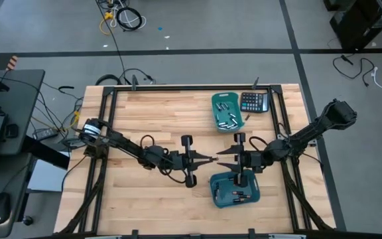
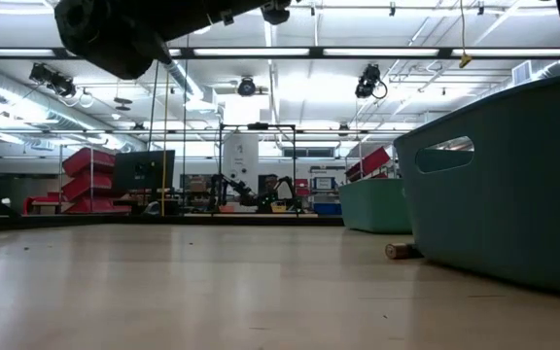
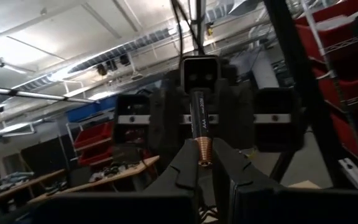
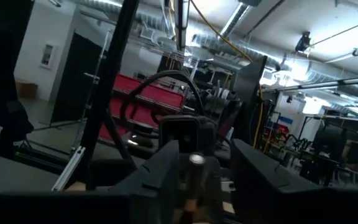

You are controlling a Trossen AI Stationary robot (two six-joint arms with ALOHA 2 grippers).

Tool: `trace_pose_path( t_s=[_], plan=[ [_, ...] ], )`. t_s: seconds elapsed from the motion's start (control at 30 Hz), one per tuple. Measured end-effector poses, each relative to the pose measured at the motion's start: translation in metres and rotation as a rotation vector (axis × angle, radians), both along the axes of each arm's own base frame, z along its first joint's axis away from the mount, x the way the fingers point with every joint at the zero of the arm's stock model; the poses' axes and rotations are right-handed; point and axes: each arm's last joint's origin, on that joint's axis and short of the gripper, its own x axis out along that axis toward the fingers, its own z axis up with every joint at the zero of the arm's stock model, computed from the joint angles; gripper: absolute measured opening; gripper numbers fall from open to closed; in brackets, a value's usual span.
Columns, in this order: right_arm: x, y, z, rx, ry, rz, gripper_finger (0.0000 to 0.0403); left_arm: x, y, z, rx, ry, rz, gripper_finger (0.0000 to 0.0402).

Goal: Sort batteries
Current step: Put the black battery into the blue bin

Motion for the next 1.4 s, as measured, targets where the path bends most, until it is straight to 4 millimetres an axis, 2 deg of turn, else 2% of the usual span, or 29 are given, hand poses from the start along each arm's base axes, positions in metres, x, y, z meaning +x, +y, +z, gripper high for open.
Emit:
trace_pose_path(
  t_s=[0.2, 0.47, 0.63, 0.83, 0.93, 1.03, 1.2, 1.4],
  plan=[
    [0.005, -0.002, -0.005, 0.000, -0.001, -0.016, 0.0151, 0.000, 0.001, 0.000, -0.002, -0.001, 0.004, 0.0016],
    [0.009, -0.007, -0.006, 0.000, -0.007, -0.029, 0.0145, 0.001, 0.005, 0.000, -0.005, -0.001, 0.014, 0.0016],
    [0.010, -0.011, -0.006, -0.003, -0.006, -0.036, 0.0107, 0.001, 0.006, 0.000, -0.004, -0.001, 0.015, 0.0016],
    [0.012, -0.013, -0.006, -0.022, -0.005, 0.004, 0.0022, 0.002, 0.006, 0.001, 0.009, -0.006, -0.011, 0.0017],
    [0.012, -0.013, -0.006, -0.023, -0.007, 0.012, 0.0020, 0.002, 0.006, 0.000, -0.001, -0.001, 0.000, 0.0020],
    [0.012, -0.014, -0.006, -0.015, -0.003, -0.010, 0.0025, 0.002, 0.007, 0.000, -0.024, 0.007, 0.015, 0.0042],
    [0.009, -0.012, -0.004, -0.011, -0.011, -0.022, 0.0020, 0.005, 0.007, -0.008, -0.065, 0.097, 0.032, 0.0123],
    [-0.004, -0.005, 0.001, 0.041, 0.066, -0.053, 0.0020, 0.002, -0.004, -0.017, -0.104, 0.196, 0.215, 0.0200]
  ],
)
